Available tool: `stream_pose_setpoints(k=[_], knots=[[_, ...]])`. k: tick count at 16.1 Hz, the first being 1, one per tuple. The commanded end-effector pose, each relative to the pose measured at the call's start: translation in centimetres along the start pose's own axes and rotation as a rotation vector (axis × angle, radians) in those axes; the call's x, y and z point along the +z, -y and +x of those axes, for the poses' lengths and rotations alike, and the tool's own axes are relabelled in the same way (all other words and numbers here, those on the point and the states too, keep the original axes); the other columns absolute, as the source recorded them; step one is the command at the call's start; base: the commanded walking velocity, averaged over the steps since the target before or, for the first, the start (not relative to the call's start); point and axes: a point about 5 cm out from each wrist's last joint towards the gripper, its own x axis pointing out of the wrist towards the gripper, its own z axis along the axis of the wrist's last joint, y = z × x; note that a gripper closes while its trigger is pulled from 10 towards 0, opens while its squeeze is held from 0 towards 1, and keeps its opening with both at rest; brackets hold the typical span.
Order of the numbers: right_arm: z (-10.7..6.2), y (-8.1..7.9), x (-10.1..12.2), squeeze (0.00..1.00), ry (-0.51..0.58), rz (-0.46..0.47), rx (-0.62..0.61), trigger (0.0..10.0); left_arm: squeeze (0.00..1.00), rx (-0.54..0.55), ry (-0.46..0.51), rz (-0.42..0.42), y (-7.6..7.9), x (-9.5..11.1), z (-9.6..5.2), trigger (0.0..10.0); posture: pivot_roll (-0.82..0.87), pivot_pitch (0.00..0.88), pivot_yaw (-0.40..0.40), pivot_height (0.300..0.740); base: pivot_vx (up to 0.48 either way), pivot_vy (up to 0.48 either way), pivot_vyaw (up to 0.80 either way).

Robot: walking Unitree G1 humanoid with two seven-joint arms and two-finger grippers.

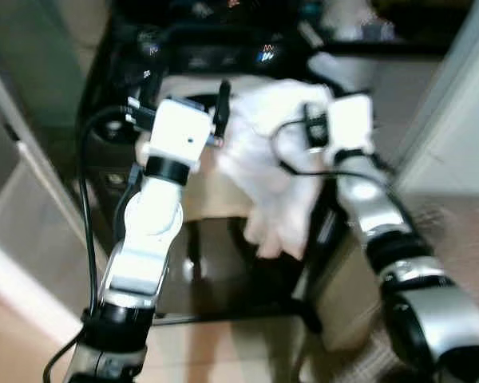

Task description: Clothes washing

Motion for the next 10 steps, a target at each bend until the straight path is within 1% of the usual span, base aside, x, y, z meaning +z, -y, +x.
stream_pose_setpoints(k=[1, 2, 3, 4, 5, 6, 7, 9, 10], knots=[[1.0, -1.0, 1.9, 0.0, 0.062, 0.027, 0.016, 10.0, 0.0, 0.032, 0.042, 0.021, -0.8, 0.8, 0.3, 10.0, 0.08, 0.0, -0.028, 0.74, 0.458, 0.0, 0.0], [1.3, -1.2, 2.2, 0.0, 0.068, 0.036, 0.02, 10.0, 0.0, 0.038, 0.047, 0.016, -0.9, 1.0, 0.4, 10.0, 0.08, 0.0, -0.028, 0.74, 0.458, 0.0, 0.0], [1.5, -1.5, 2.5, 0.0, 0.063, 0.069, 0.04, 10.0, 0.0, 0.049, 0.045, 0.011, -1.1, 1.0, 0.4, 10.0, 0.08, 0.0, -0.03, 0.74, 0.435, 0.0, 0.0], [1.5, -2.0, 2.7, 0.0, 0.063, 0.102, 0.072, 10.0, 0.0, 0.058, 0.046, 0.01, -1.2, 1.0, 0.4, 10.0, 0.09, 0.0, -0.035, 0.74, 0.337, 0.341, 0.0], [1.6, -2.7, 3.3, 0.0, 0.077, 0.142, 0.128, 10.0, 0.0, 0.061, 0.044, 0.005, -1.3, 1.0, 0.3, 10.0, 0.09, 0.0, -0.037, 0.74, 0.307, 0.368, 0.0], [1.6, -2.9, 3.6, 0.0, 0.087, 0.149, 0.144, 10.0, 0.0, 0.066, 0.065, 0.022, -1.2, 1.2, 0.2, 10.0, 0.09, 0.0, -0.04, 0.74, 0.0, 0.368, 0.0], [1.6, -2.7, 3.5, 0.0, 0.085, 0.154, 0.142, 10.0, 0.0, 0.079, 0.08, 0.029, -1.3, 1.4, 0.1, 10.0, 0.09, 0.001, -0.043, 0.74, 0.0, 0.0, 0.0], [1.4, -2.4, 3.2, 0.0, 0.076, 0.144, 0.138, 10.0, 0.0, 0.086, 0.074, 0.025, -1.5, 1.3, 0.1, 10.0, 0.09, 0.001, -0.043, 0.74, 0.0, 0.0, 0.0], [1.3, -2.5, 2.7, 0.0, 0.044, 0.16, 0.158, 10.0, 0.0, 0.085, 0.071, 0.021, -1.3, 1.3, 0.2, 10.0, 0.09, 0.0, -0.041, 0.74, 0.0, 0.0, 0.0]])
